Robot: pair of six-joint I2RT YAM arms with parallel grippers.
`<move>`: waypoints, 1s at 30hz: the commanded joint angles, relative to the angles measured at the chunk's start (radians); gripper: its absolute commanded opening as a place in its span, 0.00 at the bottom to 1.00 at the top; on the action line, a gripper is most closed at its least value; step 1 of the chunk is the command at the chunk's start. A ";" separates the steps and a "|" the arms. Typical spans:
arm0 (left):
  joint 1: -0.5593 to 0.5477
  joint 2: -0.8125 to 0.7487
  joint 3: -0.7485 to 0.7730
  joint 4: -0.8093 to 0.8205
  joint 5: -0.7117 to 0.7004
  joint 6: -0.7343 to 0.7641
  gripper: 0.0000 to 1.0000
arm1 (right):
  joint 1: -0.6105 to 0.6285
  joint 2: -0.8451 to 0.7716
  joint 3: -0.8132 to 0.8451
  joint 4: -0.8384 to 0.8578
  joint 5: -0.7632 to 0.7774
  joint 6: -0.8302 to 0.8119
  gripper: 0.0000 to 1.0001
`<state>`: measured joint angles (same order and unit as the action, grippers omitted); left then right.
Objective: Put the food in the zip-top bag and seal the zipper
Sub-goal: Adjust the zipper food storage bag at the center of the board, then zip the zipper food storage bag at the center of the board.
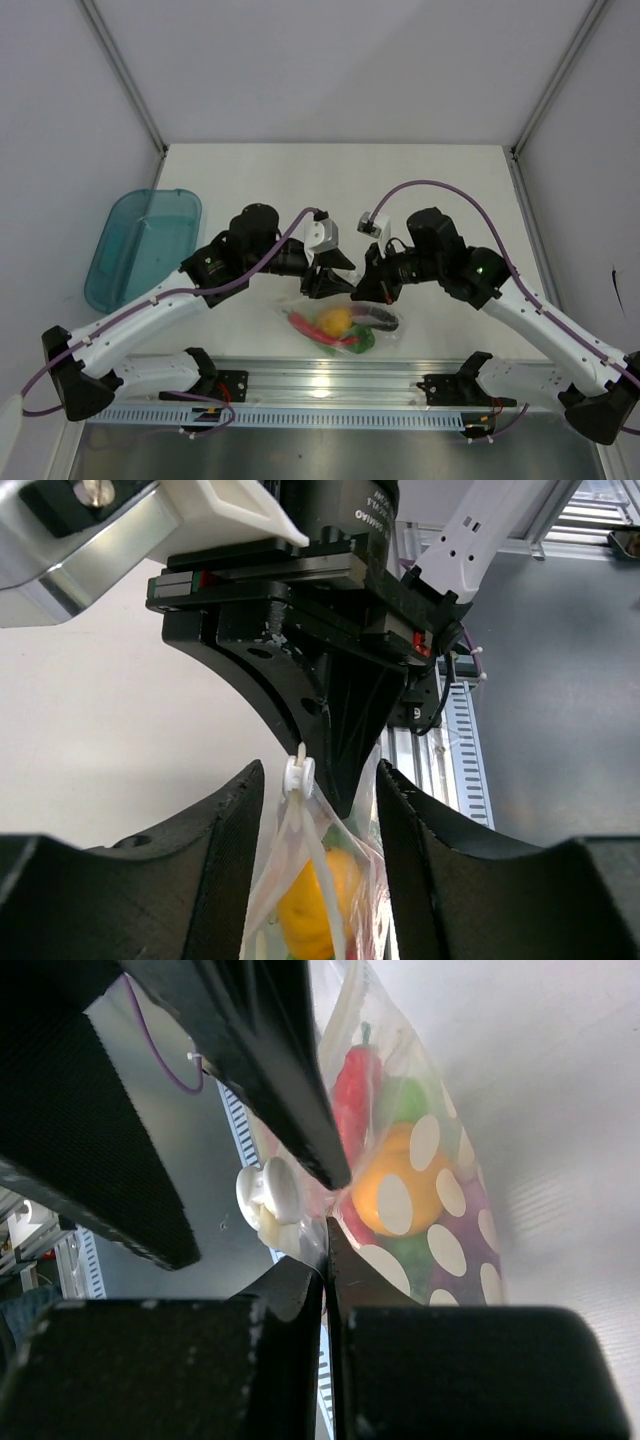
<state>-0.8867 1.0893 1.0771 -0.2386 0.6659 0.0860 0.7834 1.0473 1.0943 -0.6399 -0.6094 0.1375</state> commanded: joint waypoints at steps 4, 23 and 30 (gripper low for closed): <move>0.009 0.027 0.044 0.036 0.026 -0.015 0.47 | 0.020 -0.010 0.038 0.009 0.000 -0.006 0.00; 0.051 0.012 0.008 -0.005 0.133 -0.023 0.01 | 0.022 -0.081 0.030 0.065 0.178 0.025 0.00; 0.063 -0.003 -0.014 -0.021 0.159 -0.031 0.01 | 0.020 -0.121 0.026 0.088 0.229 0.031 0.00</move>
<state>-0.8345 1.1141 1.0752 -0.2447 0.7723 0.0605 0.8051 0.9649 1.0943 -0.6117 -0.4423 0.1604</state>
